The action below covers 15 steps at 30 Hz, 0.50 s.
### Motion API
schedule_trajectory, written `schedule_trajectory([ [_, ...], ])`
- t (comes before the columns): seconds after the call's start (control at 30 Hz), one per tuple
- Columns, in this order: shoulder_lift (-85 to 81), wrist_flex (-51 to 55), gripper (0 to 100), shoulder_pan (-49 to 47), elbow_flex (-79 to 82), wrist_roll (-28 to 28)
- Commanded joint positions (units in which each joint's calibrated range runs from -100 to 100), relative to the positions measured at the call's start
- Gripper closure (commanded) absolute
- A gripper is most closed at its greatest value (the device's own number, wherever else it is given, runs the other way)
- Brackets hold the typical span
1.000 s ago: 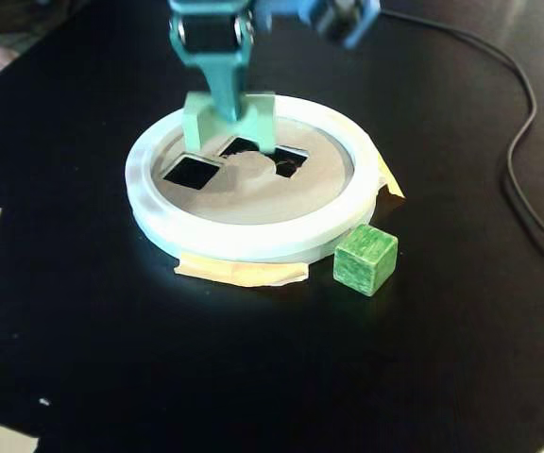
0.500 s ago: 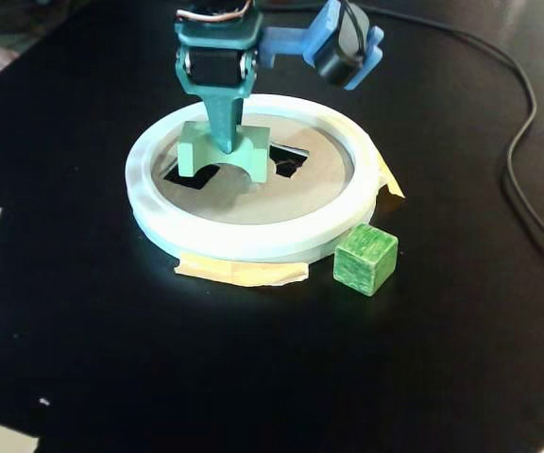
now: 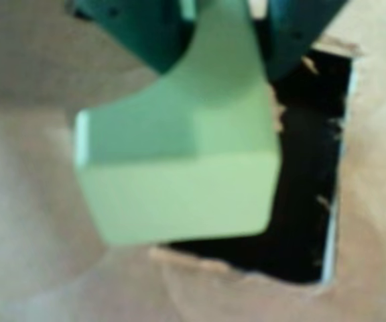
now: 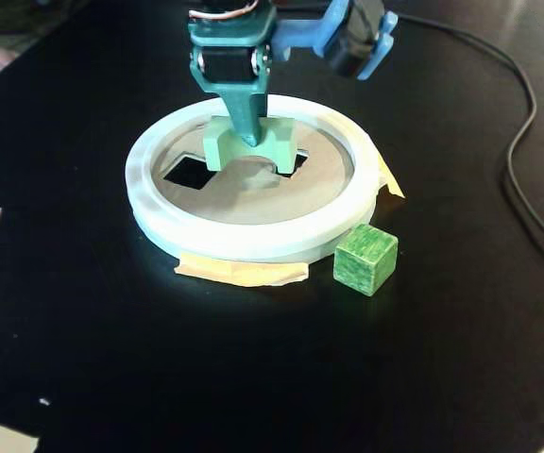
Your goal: Pick up the U shape block and drop it in corresponding U shaped hole
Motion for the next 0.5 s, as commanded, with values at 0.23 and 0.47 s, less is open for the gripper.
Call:
schedule_trajectory([
  [0.23, 1.89, -4.10, 98, -4.26, -4.78, -1.95],
  [0.47, 1.98, -6.81, 98, -2.89, -4.78, -1.95],
])
